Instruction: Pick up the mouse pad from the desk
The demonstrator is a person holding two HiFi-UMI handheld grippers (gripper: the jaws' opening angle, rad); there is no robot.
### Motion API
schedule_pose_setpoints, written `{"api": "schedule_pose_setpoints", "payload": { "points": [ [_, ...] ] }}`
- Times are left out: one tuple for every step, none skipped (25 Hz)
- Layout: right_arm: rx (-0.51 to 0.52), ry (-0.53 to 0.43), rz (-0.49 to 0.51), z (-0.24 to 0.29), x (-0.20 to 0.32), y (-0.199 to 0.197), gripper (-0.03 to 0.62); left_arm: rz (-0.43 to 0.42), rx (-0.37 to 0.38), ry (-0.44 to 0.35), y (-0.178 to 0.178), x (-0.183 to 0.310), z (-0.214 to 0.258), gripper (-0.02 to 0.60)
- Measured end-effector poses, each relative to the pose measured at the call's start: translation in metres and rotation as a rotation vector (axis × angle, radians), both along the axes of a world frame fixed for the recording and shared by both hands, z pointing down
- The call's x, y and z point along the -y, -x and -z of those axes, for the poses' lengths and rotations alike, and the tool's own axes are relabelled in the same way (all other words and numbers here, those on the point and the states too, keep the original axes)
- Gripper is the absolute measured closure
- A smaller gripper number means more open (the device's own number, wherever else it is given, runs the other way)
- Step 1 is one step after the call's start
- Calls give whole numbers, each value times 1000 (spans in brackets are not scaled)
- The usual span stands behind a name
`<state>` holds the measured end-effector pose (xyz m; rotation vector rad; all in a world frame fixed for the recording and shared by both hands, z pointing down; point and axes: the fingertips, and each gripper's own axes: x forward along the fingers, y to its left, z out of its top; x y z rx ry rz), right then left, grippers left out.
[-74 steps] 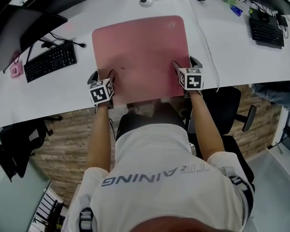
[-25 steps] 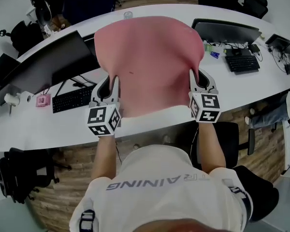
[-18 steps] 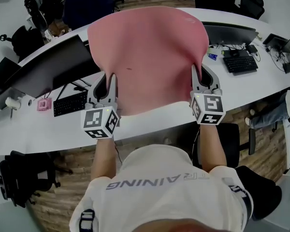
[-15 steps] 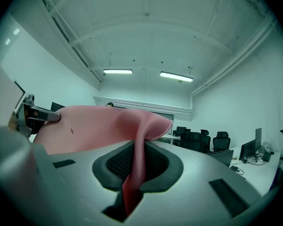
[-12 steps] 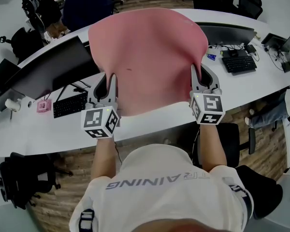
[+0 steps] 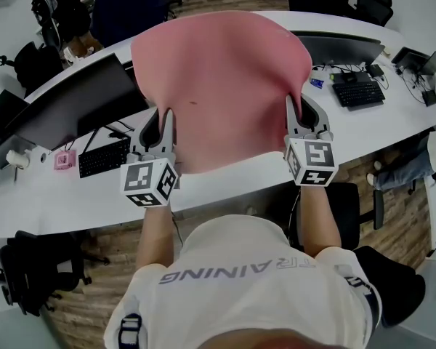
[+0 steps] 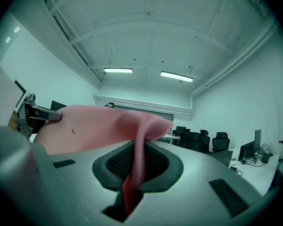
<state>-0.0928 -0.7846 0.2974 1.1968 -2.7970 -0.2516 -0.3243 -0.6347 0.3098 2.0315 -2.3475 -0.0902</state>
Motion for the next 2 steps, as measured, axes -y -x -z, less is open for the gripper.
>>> {"api": "schedule_pose_setpoints", "payload": {
  "points": [
    [0, -1, 1, 1, 0, 0, 537, 0, -1, -1, 0, 0, 0, 489],
    [0, -2, 1, 2, 0, 1, 537, 1, -3, -2, 1, 1, 1, 489]
  ]
}}
